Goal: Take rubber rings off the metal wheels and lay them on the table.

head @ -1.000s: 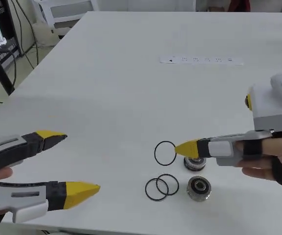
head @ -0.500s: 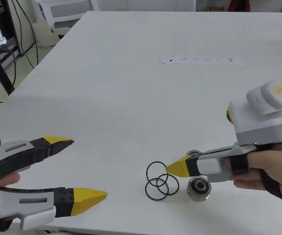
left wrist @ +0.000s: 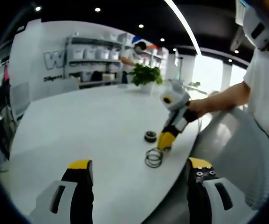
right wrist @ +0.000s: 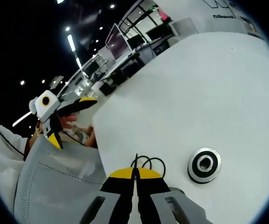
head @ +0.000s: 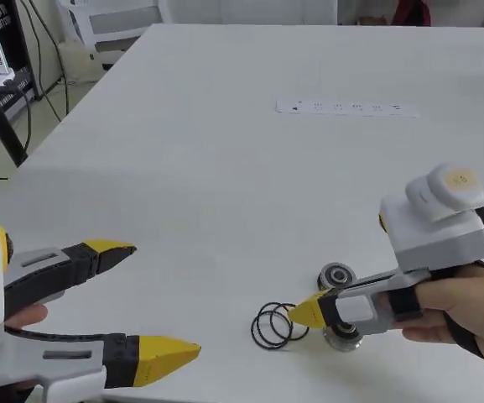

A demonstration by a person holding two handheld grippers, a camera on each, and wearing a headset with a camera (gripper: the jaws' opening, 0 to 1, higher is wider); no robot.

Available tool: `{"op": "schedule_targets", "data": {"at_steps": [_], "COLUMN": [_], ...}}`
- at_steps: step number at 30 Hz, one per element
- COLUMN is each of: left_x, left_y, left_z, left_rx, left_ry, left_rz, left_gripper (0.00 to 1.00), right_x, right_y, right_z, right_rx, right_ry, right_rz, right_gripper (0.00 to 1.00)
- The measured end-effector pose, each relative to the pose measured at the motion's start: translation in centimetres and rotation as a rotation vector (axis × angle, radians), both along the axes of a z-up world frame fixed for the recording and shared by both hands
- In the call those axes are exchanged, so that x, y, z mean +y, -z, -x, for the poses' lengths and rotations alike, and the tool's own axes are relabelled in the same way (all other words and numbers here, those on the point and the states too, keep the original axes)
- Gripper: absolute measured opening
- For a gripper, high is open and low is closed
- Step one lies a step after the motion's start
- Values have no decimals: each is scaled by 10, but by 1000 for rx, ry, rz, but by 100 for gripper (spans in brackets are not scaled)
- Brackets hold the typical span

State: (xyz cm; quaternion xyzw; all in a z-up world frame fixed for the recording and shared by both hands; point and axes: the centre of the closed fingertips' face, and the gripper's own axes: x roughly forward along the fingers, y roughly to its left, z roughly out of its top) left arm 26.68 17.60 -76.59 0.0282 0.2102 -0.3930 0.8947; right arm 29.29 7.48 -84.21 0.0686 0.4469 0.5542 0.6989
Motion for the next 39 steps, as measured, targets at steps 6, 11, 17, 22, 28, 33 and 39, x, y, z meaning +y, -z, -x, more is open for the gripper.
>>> {"op": "schedule_targets", "data": {"at_steps": [6,11,17,22,28,33,39], "left_x": [2,2,1,1,1,1,1], "left_y": [-3,-3,-2,-2,0,1,1], "left_z": [-1,0,1,2,3,3,3], "left_rx": [-3,0,4,5,14,17,19], "left_ry": [-12,-14,-15,-18,-19,-18,-18], "left_rz": [18,17,15,18,12,10,17], "left_gripper": [84,84,84,84,83,83,83], "right_x": [-2,-5,-6,-7,-7,-5,-2], "right_y": [5,9,14,14,13,12,11], "right_z": [-6,-8,-10,-15,-16,-14,-9], "right_rx": [-4,-20,-46,-66,-82,-81,-84], "right_ry": [16,23,17,31,33,26,0], "right_rz": [14,38,66,71,77,75,77], "right_gripper": [0,0,0,2,6,6,10]}}
